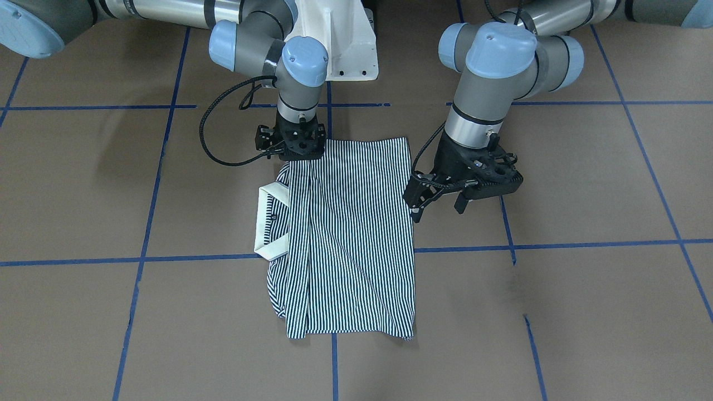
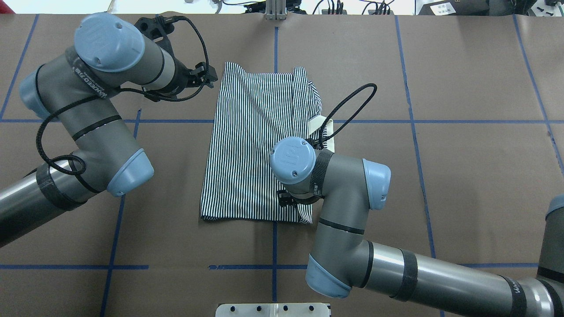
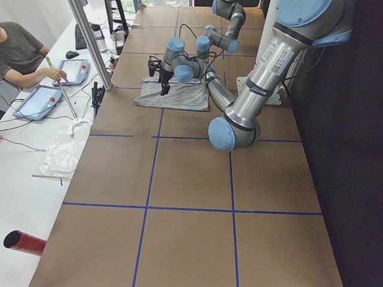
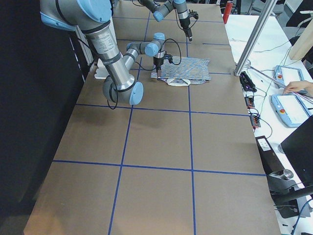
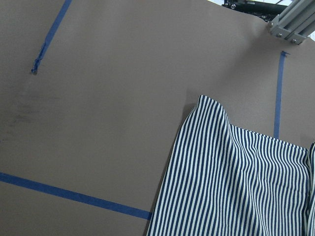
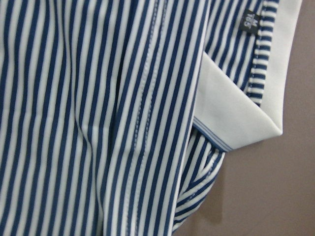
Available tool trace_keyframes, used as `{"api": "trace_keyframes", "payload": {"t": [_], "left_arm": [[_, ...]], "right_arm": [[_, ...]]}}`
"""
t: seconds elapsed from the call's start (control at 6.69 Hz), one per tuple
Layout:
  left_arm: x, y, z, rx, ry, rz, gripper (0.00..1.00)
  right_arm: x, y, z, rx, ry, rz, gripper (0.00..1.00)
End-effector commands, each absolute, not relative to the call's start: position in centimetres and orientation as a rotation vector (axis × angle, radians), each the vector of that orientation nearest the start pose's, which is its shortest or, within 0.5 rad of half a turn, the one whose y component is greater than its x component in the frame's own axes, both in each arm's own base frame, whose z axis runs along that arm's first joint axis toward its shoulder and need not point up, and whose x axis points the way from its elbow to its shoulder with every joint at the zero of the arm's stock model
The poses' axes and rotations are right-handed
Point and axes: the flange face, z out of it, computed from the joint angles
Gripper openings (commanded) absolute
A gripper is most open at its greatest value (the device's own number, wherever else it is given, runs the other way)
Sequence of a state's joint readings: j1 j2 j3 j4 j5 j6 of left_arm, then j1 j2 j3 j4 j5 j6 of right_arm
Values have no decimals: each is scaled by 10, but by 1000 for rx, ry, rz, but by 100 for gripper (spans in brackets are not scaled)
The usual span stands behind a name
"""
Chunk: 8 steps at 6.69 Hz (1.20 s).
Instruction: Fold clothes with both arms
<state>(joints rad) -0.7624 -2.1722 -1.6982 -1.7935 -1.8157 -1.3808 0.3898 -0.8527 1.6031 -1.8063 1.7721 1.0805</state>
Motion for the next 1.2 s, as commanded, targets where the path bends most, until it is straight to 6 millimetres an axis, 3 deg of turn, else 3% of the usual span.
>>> {"api": "trace_keyframes", "payload": {"t": [0.0, 0.15, 0.3, 0.6, 0.75, 0.9, 1.05], "left_arm": [[408, -539, 222, 236, 962, -411, 100], [406, -536, 217, 231, 975, -409, 100], [407, -534, 216, 222, 980, -405, 100], [416, -527, 215, 208, 986, -405, 100], [416, -528, 215, 208, 984, -408, 100], [416, -527, 215, 209, 986, -406, 100], [415, -527, 213, 211, 988, -405, 100]], "right_arm": [[-603, -370, 259, 27, -508, -170, 100], [-596, -372, 262, 21, -475, -184, 100], [-576, -378, 276, 23, -459, -195, 100], [-525, -367, 322, 29, -433, -210, 100], [-500, -370, 320, 41, -453, -205, 100], [-490, -379, 298, 64, -468, -228, 100], [-503, -402, 265, 102, -499, -229, 100]]}}
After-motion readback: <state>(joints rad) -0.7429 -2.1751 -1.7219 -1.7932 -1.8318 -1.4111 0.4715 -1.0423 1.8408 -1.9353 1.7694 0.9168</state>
